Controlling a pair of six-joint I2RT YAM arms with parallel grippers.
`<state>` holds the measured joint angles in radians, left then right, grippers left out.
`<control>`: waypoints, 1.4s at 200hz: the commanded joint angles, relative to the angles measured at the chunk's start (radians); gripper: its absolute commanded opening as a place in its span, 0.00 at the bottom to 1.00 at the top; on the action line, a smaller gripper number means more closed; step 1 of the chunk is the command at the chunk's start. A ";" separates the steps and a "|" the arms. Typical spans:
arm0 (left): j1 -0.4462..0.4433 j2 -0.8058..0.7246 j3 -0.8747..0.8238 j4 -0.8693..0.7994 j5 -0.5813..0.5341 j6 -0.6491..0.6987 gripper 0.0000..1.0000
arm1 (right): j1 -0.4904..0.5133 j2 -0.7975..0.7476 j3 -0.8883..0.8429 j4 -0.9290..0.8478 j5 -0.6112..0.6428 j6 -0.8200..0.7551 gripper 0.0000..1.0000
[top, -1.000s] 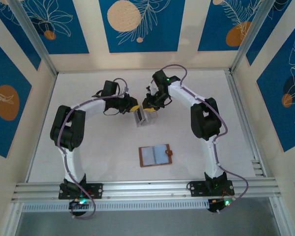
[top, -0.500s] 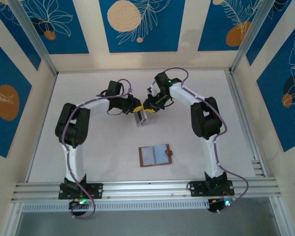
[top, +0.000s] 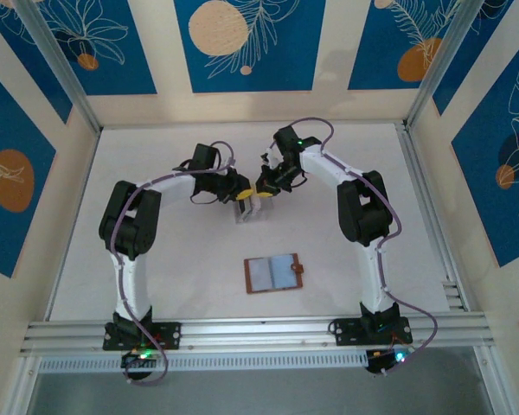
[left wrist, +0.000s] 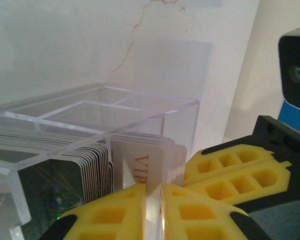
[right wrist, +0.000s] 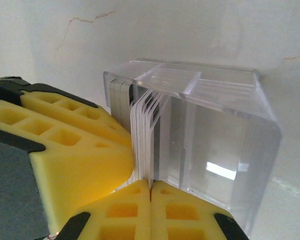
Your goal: Put the credit cards into the card holder
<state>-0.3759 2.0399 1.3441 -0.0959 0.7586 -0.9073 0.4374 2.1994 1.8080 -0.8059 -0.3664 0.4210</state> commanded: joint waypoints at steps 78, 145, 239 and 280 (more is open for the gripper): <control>-0.015 0.028 0.045 -0.082 -0.019 0.066 0.15 | -0.016 -0.060 -0.019 -0.055 0.027 -0.015 0.18; -0.017 0.032 0.044 -0.082 -0.019 0.068 0.15 | -0.021 -0.059 -0.021 -0.051 0.014 -0.016 0.09; -0.018 0.036 0.040 -0.087 -0.022 0.078 0.15 | -0.033 -0.111 -0.045 -0.048 0.040 -0.012 0.00; -0.017 0.042 0.038 -0.091 -0.024 0.081 0.15 | -0.049 -0.134 -0.057 -0.053 0.058 -0.011 0.00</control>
<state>-0.3801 2.0502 1.3682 -0.1505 0.7513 -0.8543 0.4011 2.1166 1.7649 -0.8307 -0.3157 0.4110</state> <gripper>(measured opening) 0.153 0.065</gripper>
